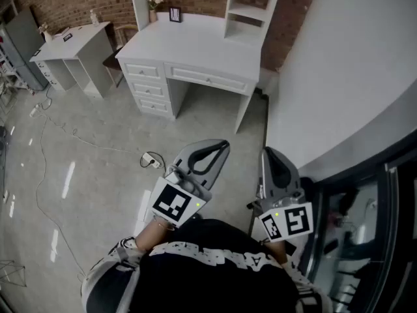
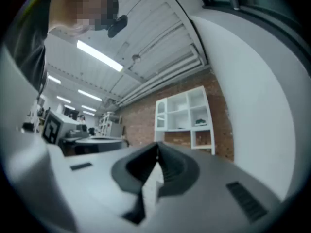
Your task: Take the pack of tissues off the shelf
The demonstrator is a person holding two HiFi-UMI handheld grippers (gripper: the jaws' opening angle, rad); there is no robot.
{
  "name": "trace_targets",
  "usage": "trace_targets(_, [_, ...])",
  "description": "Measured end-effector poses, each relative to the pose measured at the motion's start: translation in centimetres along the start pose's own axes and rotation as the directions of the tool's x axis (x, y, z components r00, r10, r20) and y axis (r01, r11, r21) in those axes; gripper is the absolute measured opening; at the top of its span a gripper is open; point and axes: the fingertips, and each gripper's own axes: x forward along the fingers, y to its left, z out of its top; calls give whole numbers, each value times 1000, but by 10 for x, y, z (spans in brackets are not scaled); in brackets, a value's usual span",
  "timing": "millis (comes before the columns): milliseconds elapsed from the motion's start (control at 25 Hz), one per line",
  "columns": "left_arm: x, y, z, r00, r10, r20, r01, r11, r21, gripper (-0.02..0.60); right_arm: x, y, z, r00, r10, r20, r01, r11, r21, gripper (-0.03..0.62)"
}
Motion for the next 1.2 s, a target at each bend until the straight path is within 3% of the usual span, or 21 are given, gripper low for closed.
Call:
trace_targets(520, [-8,33,-10,1000,7,1,-7,1000,-21,35,24,5,-6,999,-39,22,38,999,38,32])
trace_targets(960, [-15,61,-25,1000,-10,-1,10,996,-85,37,44,17,-20,997,-70,-37,70,997,-12,32])
trace_targets(1200, [-10,76,-35,1000,7,-17,-9,995,-95,37,56,10,-29,996,-67,-55,68,998,20,34])
